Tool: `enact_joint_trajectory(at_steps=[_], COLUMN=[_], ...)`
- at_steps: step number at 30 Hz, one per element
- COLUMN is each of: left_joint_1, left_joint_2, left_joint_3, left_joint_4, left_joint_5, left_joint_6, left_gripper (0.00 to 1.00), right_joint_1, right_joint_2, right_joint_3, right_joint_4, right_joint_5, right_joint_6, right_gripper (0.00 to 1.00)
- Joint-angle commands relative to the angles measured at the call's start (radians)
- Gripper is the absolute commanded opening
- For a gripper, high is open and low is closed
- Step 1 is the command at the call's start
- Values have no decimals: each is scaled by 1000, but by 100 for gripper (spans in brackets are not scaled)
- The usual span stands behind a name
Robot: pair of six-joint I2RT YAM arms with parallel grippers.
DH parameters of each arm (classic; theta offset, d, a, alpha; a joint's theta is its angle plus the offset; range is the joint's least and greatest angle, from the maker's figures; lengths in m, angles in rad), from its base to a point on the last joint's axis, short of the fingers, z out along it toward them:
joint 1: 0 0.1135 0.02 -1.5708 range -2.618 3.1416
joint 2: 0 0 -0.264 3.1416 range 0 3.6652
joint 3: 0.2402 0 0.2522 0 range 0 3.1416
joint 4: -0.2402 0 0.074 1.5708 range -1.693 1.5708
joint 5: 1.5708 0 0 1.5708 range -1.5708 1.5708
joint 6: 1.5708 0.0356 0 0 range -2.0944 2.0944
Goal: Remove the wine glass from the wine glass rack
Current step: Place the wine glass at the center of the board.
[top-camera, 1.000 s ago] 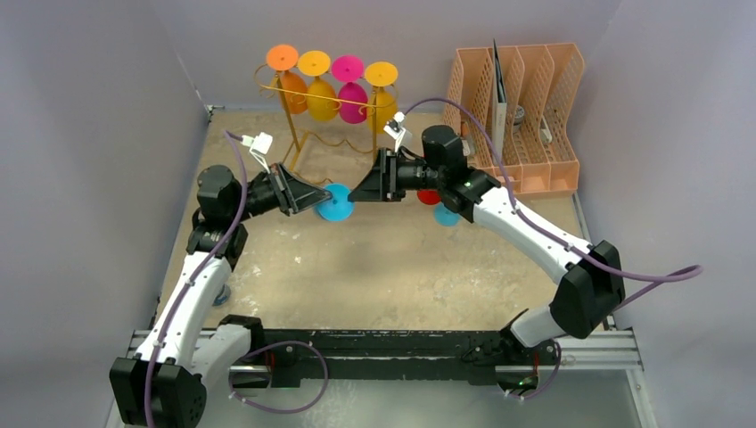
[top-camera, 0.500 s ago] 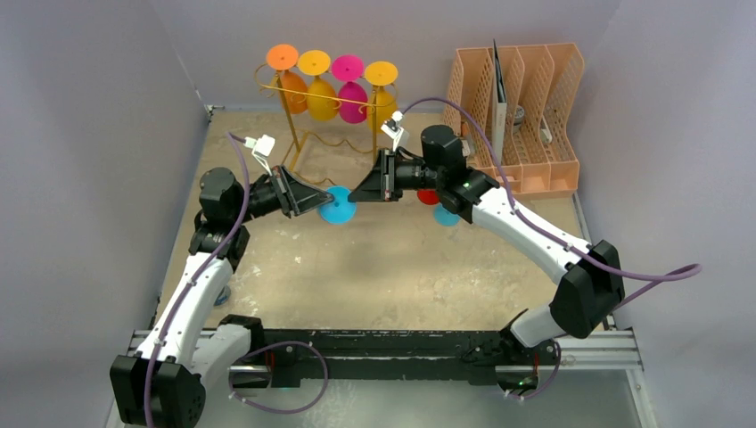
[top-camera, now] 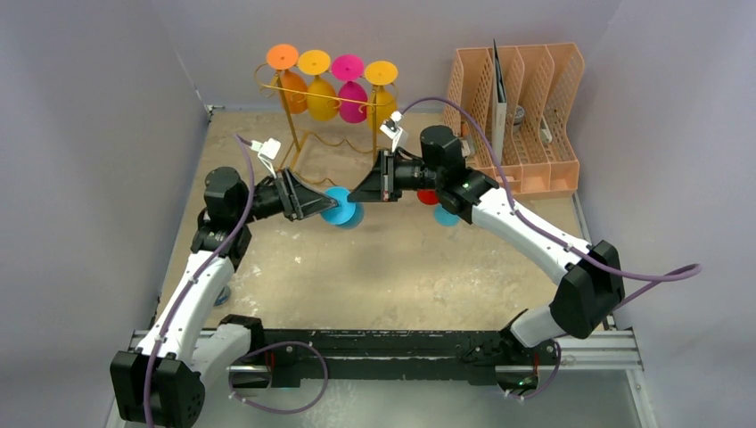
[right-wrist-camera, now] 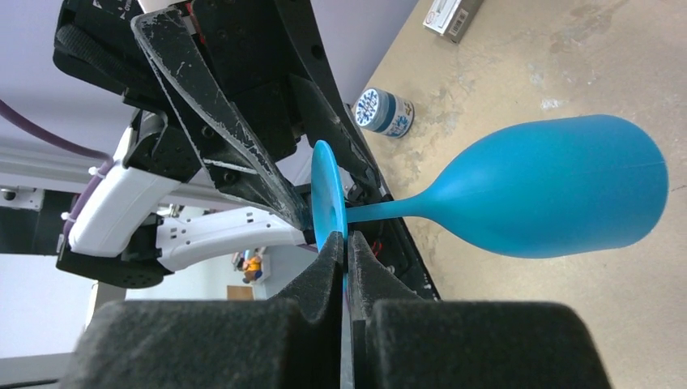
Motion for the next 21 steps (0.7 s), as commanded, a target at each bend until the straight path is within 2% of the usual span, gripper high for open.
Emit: enact_joint_trajectory(at_steps=[1,3,7,11,14,21], left_joint_1=[-6,-6,-6,-6,-6,-9], left_joint_2=[-10,-11,-15,3,4,11], left_joint_3=[9,9,9,-1,-27,-42], left_joint_4=[-58,-81,-176,-192,-75,47], left_joint_5=[23,29,80,174,192,197], left_joint_6=[58,70,123,143,65,-20], left_gripper=[47,55,61,61,55,34], right_joint_1=[2,2,3,3,7,19], right_joint_2=[-41,-50,-59,-51,-38,-27], right_joint_3=[22,12,11,13,21,20], right_joint_4=[-2,-7,-31,-26,-17,3], right_joint_5=[27,49,78,68,53,45], right_joint_6=[-51,-62,-88,-95,-92,-90], right_gripper=[0,0,0,0,0,0])
